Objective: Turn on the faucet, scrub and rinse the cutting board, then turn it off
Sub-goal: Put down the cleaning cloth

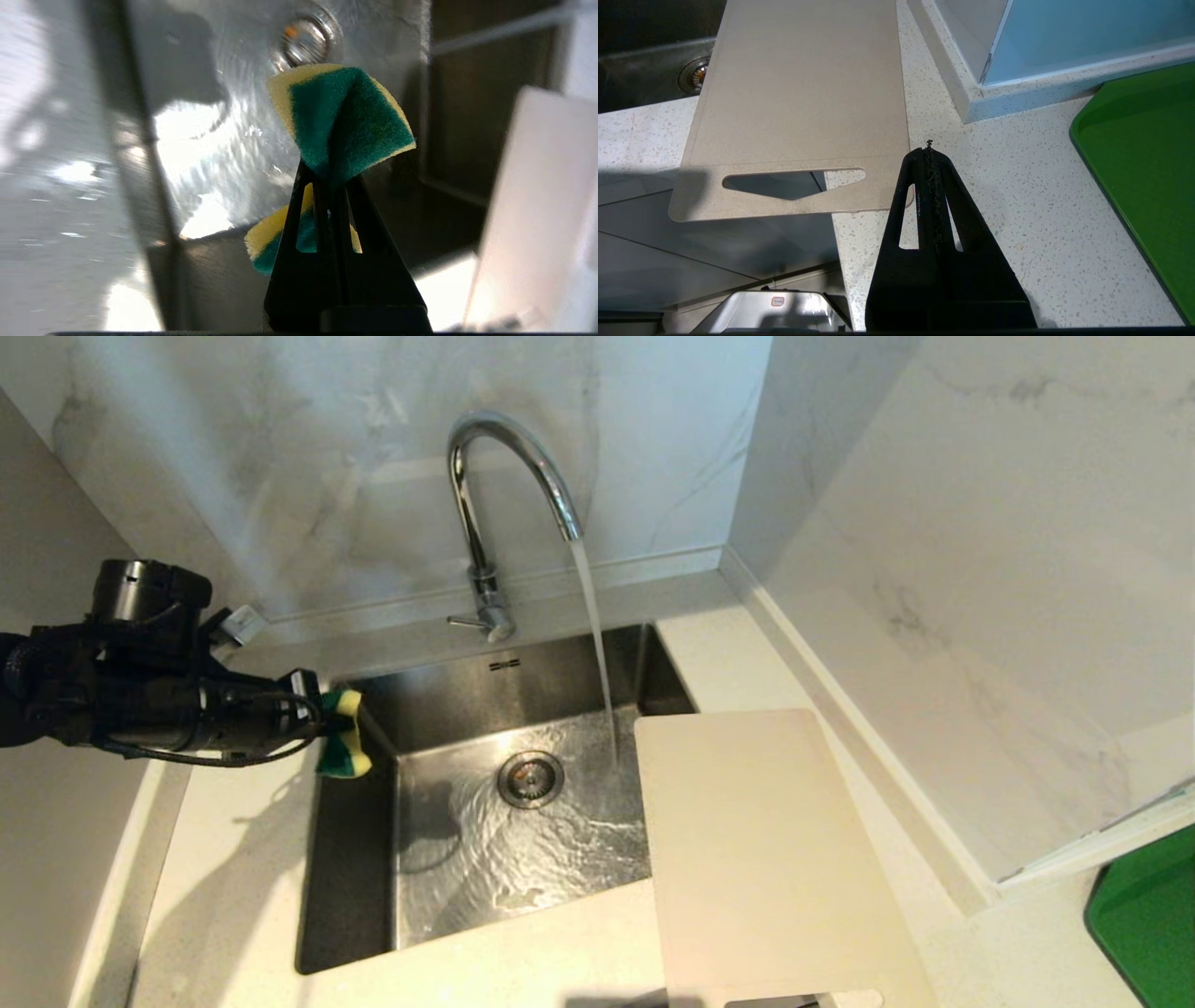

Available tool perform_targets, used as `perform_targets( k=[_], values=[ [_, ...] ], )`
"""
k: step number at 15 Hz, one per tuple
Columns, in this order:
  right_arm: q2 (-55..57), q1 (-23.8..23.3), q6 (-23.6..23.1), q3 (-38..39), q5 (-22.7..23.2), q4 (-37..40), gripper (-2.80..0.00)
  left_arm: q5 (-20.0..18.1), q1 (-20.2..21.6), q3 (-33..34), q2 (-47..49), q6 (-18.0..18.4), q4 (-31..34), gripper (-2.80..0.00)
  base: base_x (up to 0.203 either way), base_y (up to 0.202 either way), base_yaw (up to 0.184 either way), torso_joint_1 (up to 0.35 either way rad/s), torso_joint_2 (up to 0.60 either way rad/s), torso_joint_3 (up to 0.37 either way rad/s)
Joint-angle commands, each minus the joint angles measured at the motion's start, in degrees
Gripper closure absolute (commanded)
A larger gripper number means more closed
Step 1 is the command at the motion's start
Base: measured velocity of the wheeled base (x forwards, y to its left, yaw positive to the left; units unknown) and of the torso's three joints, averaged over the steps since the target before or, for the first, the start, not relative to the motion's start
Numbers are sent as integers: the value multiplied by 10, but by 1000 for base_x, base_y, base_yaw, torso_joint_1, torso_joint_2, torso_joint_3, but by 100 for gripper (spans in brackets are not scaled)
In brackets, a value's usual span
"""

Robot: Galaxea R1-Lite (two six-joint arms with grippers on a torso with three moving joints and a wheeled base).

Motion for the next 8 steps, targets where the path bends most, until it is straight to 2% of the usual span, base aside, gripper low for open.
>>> perform_targets(
  k=[1, 3, 6, 8],
  values=[
    [-2, 0, 0, 1, 0, 0, 0, 24, 4, -12, -10, 3, 8, 0, 0, 0, 0, 0, 0, 0],
    [-2, 0, 0, 1, 0, 0, 0, 26, 5, -33, -20, 29, 61, 0, 0, 0, 0, 0, 0, 0],
    [-2, 0, 0, 1, 0, 0, 0, 27, 12, -82, -29, 74, 185, 0, 0, 0, 0, 0, 0, 0],
    [-2, 0, 0, 1, 0, 0, 0, 27, 36, -88, -28, 128, 227, 0, 0, 0, 0, 0, 0, 0]
  ],
)
